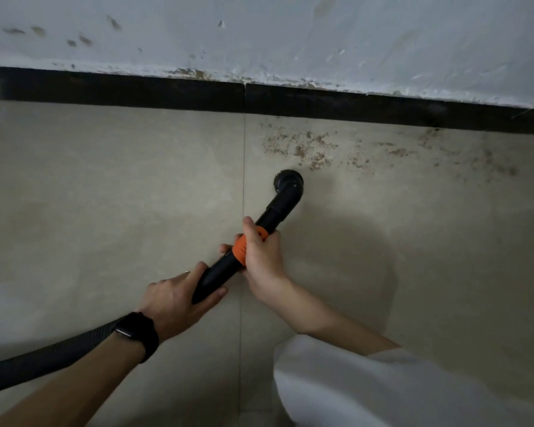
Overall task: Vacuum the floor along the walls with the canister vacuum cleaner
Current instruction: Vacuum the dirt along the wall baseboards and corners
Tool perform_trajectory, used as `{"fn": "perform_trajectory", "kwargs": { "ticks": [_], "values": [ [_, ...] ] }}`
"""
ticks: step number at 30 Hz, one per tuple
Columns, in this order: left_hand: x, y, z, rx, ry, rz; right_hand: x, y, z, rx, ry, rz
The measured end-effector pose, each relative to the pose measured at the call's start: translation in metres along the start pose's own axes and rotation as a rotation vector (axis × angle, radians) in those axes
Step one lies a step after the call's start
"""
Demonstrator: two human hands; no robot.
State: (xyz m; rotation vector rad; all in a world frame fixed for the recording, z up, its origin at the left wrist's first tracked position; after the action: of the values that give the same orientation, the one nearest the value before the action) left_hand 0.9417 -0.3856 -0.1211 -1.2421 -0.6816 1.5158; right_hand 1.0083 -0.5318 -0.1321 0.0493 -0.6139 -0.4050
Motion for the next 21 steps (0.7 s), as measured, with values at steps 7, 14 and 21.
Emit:
{"fn": "perform_trajectory", "kwargs": {
  "ticks": [7,14,21],
  "values": [
    [0.019,-0.019,-0.014,0.049,-0.133,-0.025,0.009,0.031,-0.012,0.005,-0.052,0.028],
    [0.009,-0.025,-0.039,0.102,-0.199,-0.004,0.029,0.042,-0.037,0.041,-0.089,0.067],
    [0.01,-0.023,-0.056,0.078,-0.218,0.028,0.044,0.047,-0.048,0.069,-0.112,0.112]
  ]
}}
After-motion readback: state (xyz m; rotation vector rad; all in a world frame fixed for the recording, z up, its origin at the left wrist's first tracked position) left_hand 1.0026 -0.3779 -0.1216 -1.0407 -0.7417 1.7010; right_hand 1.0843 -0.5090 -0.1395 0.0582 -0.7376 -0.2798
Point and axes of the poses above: each hand's wrist, its own z-axis away from the middle knuckle, its own y-axis out of the palm, x = y × z, the point moved 5 cm from there along -z, towards the middle knuckle, and after that the axes turned 3 degrees about -z, right-handed, at the moved point
